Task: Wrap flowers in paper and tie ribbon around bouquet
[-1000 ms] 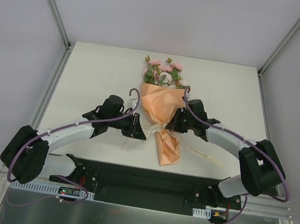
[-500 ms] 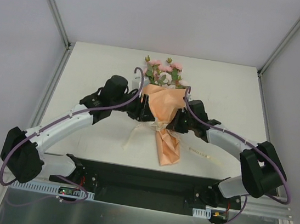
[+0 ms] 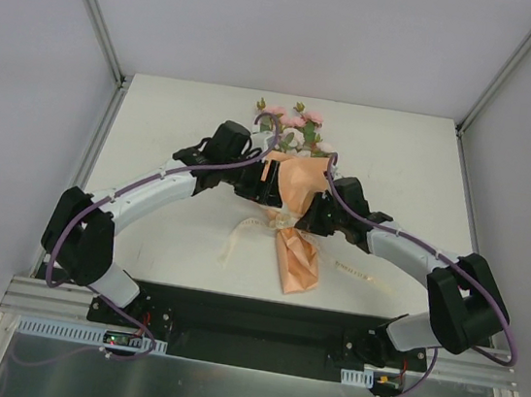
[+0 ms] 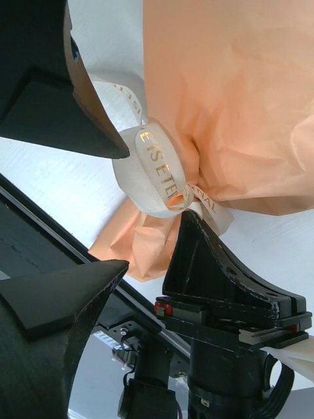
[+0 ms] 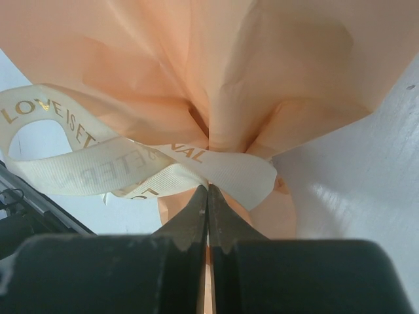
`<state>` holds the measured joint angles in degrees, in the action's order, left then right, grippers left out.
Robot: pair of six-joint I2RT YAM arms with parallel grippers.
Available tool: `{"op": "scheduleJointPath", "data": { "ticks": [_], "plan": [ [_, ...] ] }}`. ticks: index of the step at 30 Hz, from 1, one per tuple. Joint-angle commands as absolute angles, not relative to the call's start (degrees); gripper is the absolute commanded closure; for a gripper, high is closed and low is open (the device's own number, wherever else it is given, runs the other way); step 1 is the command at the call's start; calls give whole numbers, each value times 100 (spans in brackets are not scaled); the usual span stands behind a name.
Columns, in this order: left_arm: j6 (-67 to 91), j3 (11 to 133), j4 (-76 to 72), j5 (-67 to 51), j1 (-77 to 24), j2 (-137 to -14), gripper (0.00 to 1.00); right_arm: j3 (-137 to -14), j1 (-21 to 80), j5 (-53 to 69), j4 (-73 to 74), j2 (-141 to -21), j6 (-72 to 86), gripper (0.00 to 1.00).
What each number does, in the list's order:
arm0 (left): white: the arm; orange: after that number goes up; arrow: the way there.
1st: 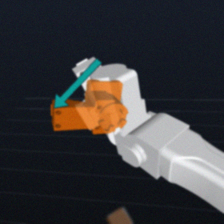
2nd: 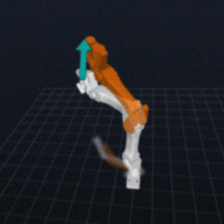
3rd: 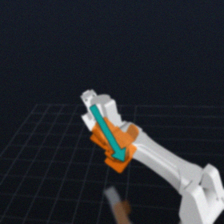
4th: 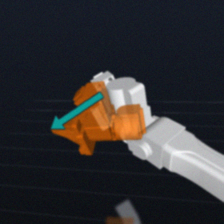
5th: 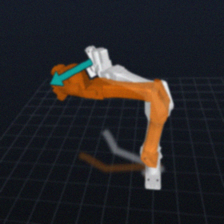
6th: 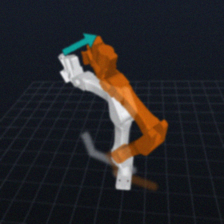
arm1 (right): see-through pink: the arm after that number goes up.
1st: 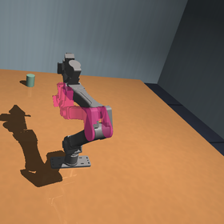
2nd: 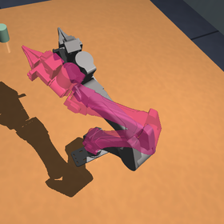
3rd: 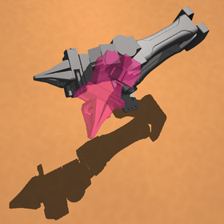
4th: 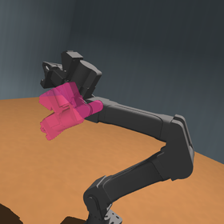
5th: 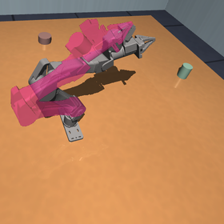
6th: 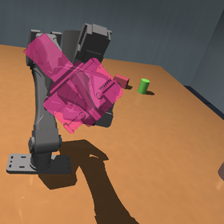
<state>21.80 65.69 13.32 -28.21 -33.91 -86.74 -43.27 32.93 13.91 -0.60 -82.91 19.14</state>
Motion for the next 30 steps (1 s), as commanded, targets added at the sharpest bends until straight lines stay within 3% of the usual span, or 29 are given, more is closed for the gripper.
{"op": "scheduleJointPath", "data": {
  "ticks": [1,3,6,9,12,16,20,24,30],
  "plan": [
    [1855,6531,1362,-2655,-3480,-8596,35,-4333,3322,1345,-44,-8139,1793,99],
    [1609,6504,1319,-2462,-3524,-8613,27,-4316,3331,1380,-70,-8139,1802,99],
    [1494,6583,1327,-2329,-3542,-8789,22,-4342,3322,1380,-97,-8165,1811,99],
    [1590,6653,1353,-2224,-3551,-8894,6,-4359,3322,1415,-97,-8165,1810,99],
    [1757,6680,1538,-1987,-3551,-9044,5,-4359,3331,1424,-105,-8139,1802,99],
    [1942,6636,1538,-1714,-3551,-9114,19,-4342,3322,1406,-97,-8112,1793,99],
    [2065,6671,1486,-1644,-3551,-9088,48,-4359,3322,1406,-105,-8139,1793,99],
    [2092,6557,1406,-1696,-3560,-8904,68,-4351,3314,1397,-97,-8147,1793,99],
    [2346,6092,1406,-1854,-3630,-8369,84,-4359,3322,1336,-79,-8139,1889,99]
  ]
}}
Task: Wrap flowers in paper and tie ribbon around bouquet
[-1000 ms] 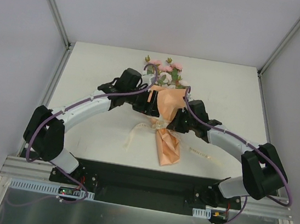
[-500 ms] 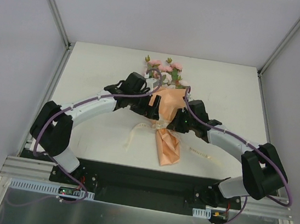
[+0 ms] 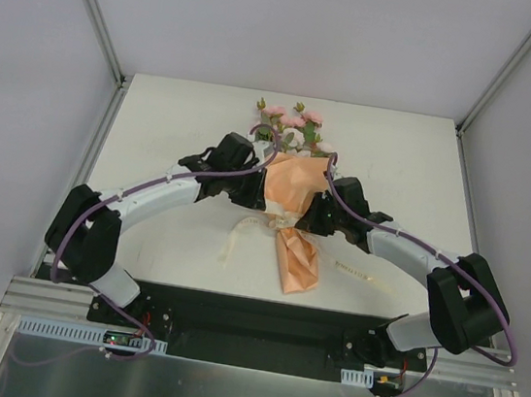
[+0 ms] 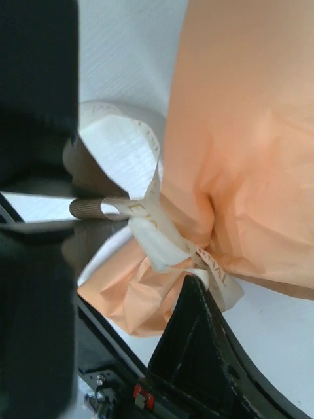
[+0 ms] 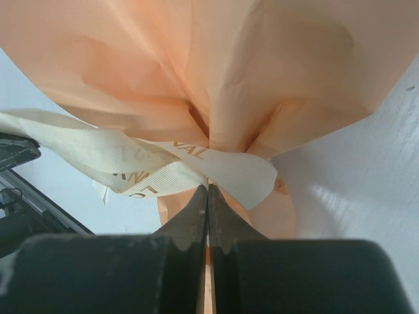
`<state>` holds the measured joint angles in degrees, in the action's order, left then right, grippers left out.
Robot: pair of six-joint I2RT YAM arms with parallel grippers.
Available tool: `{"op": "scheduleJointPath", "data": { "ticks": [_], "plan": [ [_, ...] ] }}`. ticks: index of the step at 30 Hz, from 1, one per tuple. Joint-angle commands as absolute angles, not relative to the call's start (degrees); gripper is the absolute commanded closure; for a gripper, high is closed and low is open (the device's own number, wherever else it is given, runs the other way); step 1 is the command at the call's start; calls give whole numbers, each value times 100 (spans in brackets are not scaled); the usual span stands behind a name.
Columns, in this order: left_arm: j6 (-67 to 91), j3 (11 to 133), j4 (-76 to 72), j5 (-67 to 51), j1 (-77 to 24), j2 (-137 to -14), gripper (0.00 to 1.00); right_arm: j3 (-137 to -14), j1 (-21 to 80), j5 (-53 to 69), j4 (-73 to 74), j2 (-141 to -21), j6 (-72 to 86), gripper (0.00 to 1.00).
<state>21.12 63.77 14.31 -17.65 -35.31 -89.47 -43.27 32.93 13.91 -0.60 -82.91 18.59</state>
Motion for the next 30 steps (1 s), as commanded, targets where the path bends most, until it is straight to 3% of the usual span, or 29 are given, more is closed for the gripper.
{"op": "scheduleJointPath", "data": {
  "ticks": [1,3,16,19,20,24,26,30],
  "plan": [
    [2451,5917,1406,-1881,-3656,-8280,93,-4359,3322,1327,-79,-8147,1907,99],
    [2548,5723,1406,-1881,-3778,-7982,100,-4359,3322,1301,-88,-8174,1977,99],
    [3603,4000,765,-1968,-4579,-7172,100,-4219,3322,1204,-114,-8261,2241,99],
    [3525,3929,624,-2188,-4623,-7268,88,-4236,3331,1300,-114,-8262,2180,99],
    [3446,3964,624,-2232,-4614,-7295,75,-4236,3331,1318,-114,-8262,2145,99],
    [2929,4524,790,-2259,-4588,-7181,45,-4219,3366,1450,-88,-8148,1917,99],
    [2717,4806,931,-2241,-4544,-7128,42,-4210,3366,1424,-18,-8086,1846,99],
    [2435,5465,1151,-2426,-4202,-7110,45,-4201,3375,1450,132,-7954,1767,99]
  ]
}}
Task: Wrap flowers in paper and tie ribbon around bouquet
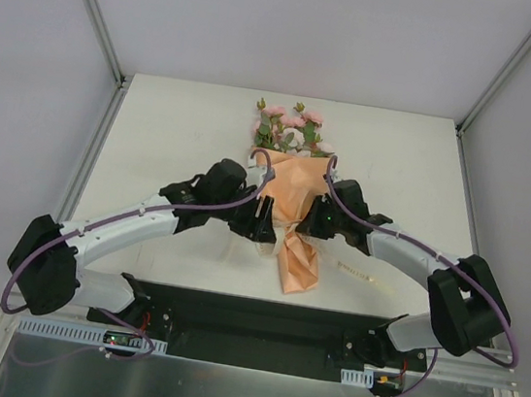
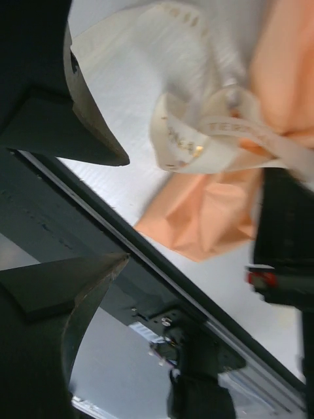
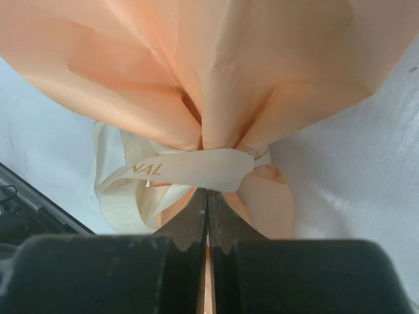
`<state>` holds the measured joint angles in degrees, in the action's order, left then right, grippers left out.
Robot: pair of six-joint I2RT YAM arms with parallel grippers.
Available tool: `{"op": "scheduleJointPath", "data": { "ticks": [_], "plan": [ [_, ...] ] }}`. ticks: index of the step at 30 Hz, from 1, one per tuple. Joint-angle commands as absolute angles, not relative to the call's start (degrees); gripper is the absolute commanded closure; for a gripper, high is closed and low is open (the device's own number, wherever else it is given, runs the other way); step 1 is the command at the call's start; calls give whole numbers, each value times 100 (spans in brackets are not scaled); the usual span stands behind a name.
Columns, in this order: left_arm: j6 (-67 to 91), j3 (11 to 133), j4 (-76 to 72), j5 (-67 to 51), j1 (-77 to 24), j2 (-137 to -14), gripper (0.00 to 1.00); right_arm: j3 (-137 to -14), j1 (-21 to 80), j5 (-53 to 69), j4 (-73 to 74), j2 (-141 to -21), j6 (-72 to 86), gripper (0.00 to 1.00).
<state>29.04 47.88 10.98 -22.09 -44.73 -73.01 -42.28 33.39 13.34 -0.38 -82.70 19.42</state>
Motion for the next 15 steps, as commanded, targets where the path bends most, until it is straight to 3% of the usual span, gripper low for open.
{"op": "scheduleJointPath", "data": {
  "ticks": [1,3,5,6,7,8,15],
  "plan": [
    [2408,5528,1151,-2426,-4045,-7119,46,-4201,3384,1476,141,-7945,1749,99],
    [2207,5781,1151,-2347,-3921,-7338,48,-4184,3392,1485,150,-7928,1758,99],
    [2014,6054,1151,-2443,-3771,-7897,59,-4157,3401,1485,123,-7937,1793,99],
    [1804,6404,1151,-2556,-3753,-8154,70,-4149,3410,1433,123,-7937,1810,99],
    [1767,6616,1238,-2845,-3675,-8704,87,-4148,3410,1415,114,-7945,1837,99],
    [1767,6818,1274,-3022,-3656,-8962,91,-4140,3410,1415,106,-7945,1854,99],
    [1355,7839,1388,-2725,-3885,-10361,86,-4122,3419,1345,114,-7840,2004,99]
  ]
}}
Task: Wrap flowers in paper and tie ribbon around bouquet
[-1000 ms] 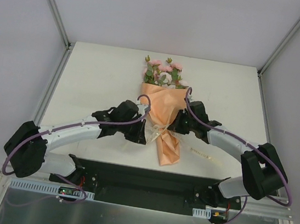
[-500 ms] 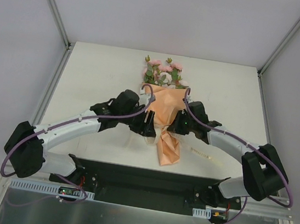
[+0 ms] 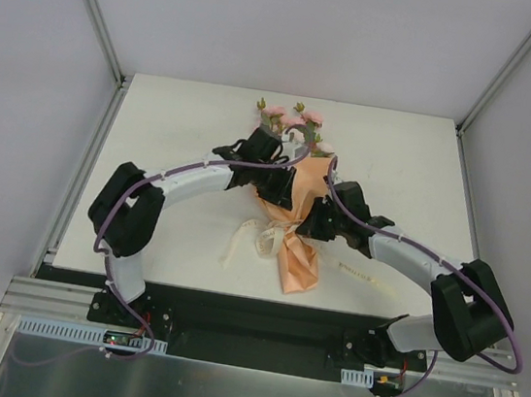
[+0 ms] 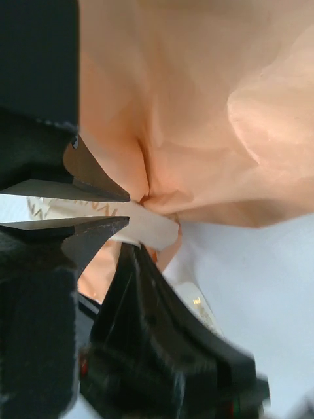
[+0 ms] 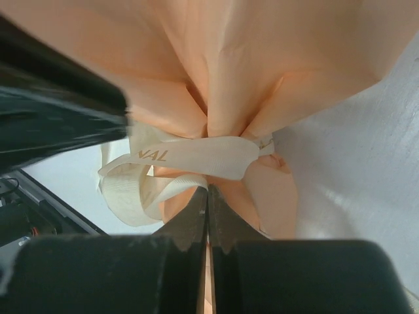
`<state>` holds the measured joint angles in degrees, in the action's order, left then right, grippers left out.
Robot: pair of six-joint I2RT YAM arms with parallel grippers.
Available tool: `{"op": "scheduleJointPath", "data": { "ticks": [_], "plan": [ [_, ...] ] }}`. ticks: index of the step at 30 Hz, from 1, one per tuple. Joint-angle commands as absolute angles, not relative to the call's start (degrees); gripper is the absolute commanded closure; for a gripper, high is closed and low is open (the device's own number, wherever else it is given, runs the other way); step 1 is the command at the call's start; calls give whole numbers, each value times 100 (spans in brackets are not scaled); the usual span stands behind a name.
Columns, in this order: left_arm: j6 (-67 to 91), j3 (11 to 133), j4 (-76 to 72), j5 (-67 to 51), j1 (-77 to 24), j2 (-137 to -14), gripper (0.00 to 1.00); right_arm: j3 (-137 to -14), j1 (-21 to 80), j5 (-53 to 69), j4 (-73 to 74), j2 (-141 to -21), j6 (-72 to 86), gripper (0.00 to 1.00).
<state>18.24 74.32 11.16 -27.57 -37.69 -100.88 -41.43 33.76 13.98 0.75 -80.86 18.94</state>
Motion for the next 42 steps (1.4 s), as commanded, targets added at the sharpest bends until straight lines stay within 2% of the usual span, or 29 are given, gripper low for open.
{"op": "scheduleJointPath", "data": {
  "ticks": [1,11,15,22,26,33,38,42],
  "plan": [
    [1319,7892,1450,-2655,-3885,-10502,86,-4131,3410,1345,114,-7840,2013,99],
    [1213,8218,1846,-2874,-3929,-11074,86,-4104,3410,1301,26,-8059,2180,99],
    [1160,8358,2047,-2962,-3929,-11258,83,-4087,3410,1318,26,-8173,2206,99],
    [1125,8525,2303,-3172,-3964,-11417,87,-4140,3410,1301,-123,-8305,2215,99],
    [1160,8648,2364,-3988,-3946,-11478,85,-4236,3410,1380,-158,-8446,2276,99],
    [1195,8719,2364,-4684,-3955,-11478,78,-4271,3410,1380,-246,-8455,2426,99],
    [1239,8692,2364,-4746,-3955,-11566,75,-4298,3410,1389,-351,-8473,2575,99],
    [1283,8596,2364,-4492,-3990,-11523,67,-4263,3410,1397,-527,-8455,2724,99]
  ]
}}
